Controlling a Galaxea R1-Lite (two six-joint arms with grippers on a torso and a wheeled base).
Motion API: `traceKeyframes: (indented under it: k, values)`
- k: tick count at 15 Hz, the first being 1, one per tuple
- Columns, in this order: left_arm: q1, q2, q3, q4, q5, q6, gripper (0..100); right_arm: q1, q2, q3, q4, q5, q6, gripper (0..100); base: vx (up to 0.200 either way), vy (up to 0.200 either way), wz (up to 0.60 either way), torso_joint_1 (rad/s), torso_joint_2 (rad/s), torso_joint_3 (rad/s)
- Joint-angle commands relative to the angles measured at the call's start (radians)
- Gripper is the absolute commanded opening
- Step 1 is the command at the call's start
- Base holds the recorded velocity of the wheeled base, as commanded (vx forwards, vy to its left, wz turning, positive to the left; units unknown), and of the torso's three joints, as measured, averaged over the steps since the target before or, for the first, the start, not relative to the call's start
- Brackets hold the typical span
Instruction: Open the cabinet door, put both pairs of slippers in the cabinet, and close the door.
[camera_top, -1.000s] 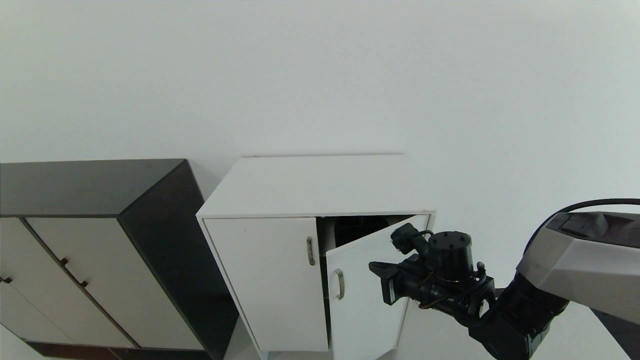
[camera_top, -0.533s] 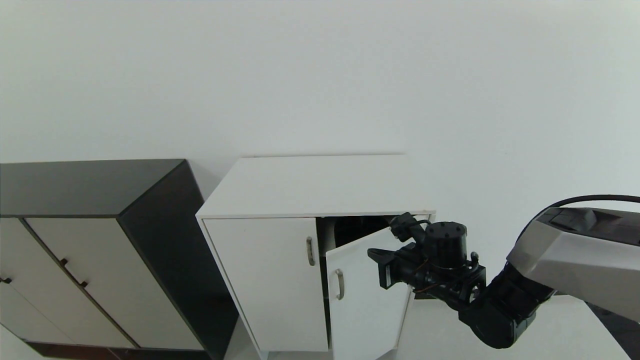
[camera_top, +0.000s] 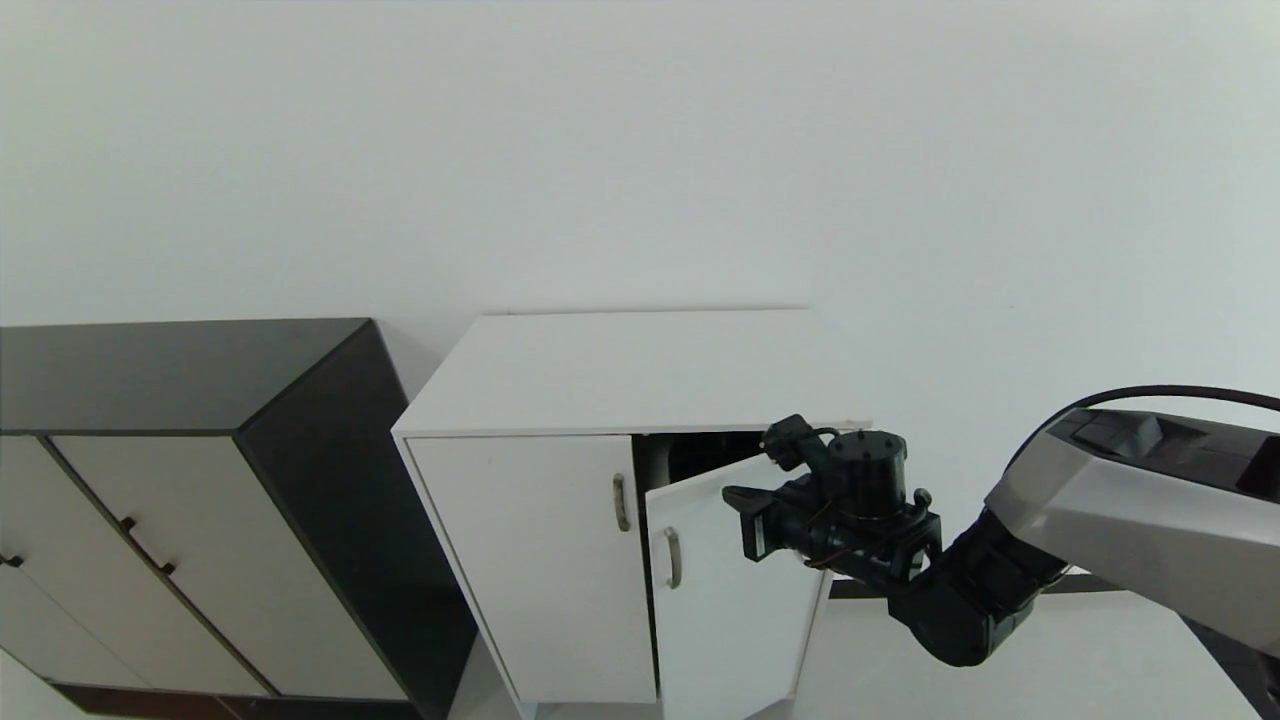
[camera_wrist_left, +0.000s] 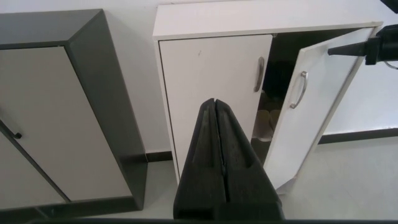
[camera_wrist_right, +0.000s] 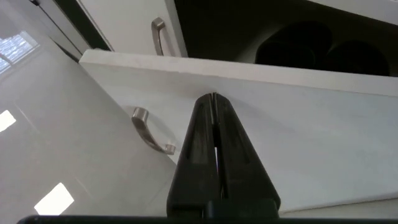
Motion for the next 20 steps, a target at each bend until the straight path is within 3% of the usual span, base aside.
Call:
traceKeyframes:
  k: [1,20]
  values:
    - [0.0,0.001,0.0,0.0,0.0,0.0,0,0.0,0.018,-0.019,0.006,0.0,0.0,0,0.0,0.0,0.0,0.0,0.0,0.0]
    - [0.001,0.001,0.0,0.0,0.0,0.0,0,-0.091,0.176,-0.171,0.035,0.0,0.0,0,0.0,0.0,0.0,0.0,0.0,0.0]
